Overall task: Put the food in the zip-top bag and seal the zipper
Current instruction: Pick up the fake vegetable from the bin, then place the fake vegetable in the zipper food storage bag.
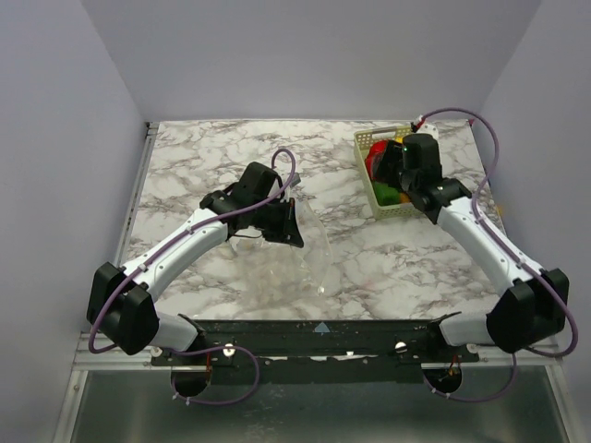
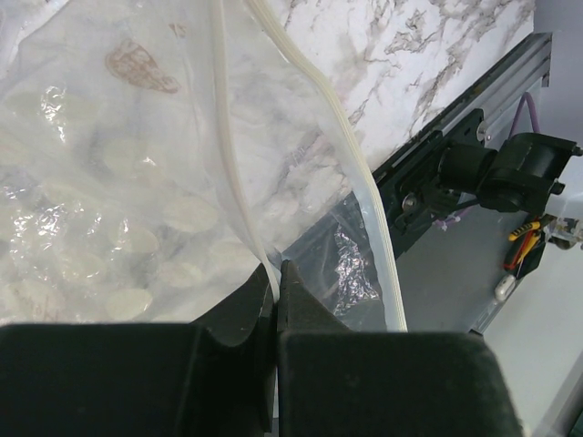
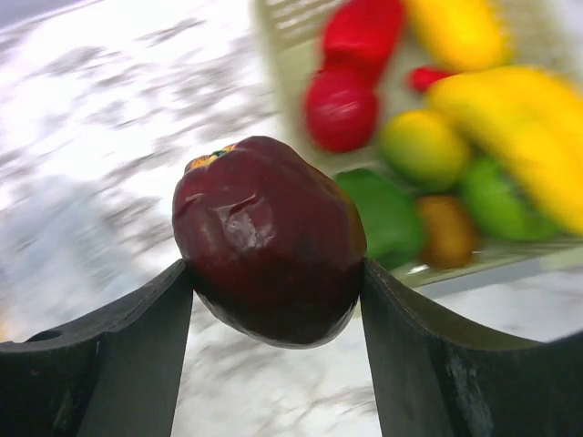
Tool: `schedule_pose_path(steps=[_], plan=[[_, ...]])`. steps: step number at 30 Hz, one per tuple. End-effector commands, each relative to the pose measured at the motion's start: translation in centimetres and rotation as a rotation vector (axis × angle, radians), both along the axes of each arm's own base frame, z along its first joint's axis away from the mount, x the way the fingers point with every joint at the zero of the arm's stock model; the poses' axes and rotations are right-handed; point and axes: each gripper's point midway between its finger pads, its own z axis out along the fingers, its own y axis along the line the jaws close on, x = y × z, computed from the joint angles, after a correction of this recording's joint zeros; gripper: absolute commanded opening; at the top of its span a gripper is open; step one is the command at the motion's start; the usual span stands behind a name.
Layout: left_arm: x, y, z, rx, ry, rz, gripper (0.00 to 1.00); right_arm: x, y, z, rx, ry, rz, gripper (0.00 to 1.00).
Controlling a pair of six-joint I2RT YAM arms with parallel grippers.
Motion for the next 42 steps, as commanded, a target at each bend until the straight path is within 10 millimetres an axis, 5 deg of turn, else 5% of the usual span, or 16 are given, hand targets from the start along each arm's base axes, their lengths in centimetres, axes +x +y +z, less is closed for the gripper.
schedule_pose_path(steps=[1,9,16,23,32,42], plan=[[0.4,-0.1,1.0,-0.008,-0.037,-0.006,0.00,-5.1,10.6,0.7,0.510,0.074,0.435,0.30],[0.2,-0.4,0.9,-0.015,-0.022,-0.016,0.00,-13.2,15.2,4.4,0.803,0.010,0.718,0.30],[0.3,-0.4,0.8,-0.011,-0.020,-0.014,0.00,-17.7,18.6,4.6,0.805,0.043,0.794,0.30],[0.4,0.0,1.5,-0.012,-0.056,-0.002,0.00,-18.0,19.6,0.0,0.715,0.137,0.650,0.29],[0.3,0.3,2.2,-0.021,-0.083,0.005,0.00,-19.2,18.8,-3.2,0.621,0.211,0.554,0.30],[0.4,0.3,2.4,-0.022,-0.089,0.006,0.00,-19.4,18.2,-4.0,0.545,0.227,0.521,0.62]])
